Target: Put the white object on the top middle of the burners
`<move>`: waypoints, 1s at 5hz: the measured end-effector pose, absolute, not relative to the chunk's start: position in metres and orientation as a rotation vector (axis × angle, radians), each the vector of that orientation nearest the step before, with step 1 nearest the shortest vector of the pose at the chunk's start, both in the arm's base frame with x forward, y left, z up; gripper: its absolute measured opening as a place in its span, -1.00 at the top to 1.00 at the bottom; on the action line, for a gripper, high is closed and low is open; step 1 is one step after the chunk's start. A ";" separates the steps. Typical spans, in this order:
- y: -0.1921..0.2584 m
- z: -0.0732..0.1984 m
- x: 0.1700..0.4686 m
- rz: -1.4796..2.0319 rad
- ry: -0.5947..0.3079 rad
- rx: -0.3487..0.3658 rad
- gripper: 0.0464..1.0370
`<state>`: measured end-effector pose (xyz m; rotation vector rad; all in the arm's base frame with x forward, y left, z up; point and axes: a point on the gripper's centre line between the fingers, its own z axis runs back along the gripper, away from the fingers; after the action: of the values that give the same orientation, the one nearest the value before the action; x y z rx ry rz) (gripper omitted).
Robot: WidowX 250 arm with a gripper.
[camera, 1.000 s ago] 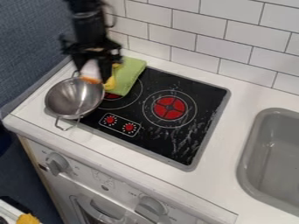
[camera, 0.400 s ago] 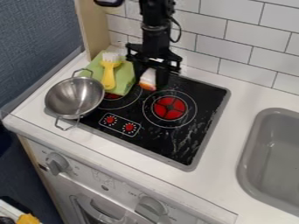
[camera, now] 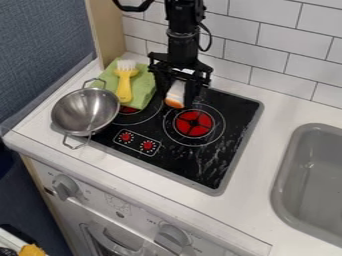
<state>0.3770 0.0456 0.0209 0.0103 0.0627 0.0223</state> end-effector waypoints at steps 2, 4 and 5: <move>0.041 0.065 0.374 -0.018 -0.046 0.034 -0.93; 0.038 0.079 0.369 -0.027 -0.066 0.017 -0.93; 0.040 0.080 0.369 -0.022 -0.070 0.019 -0.93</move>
<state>0.3693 0.0398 0.0797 0.0192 -0.0704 -0.0218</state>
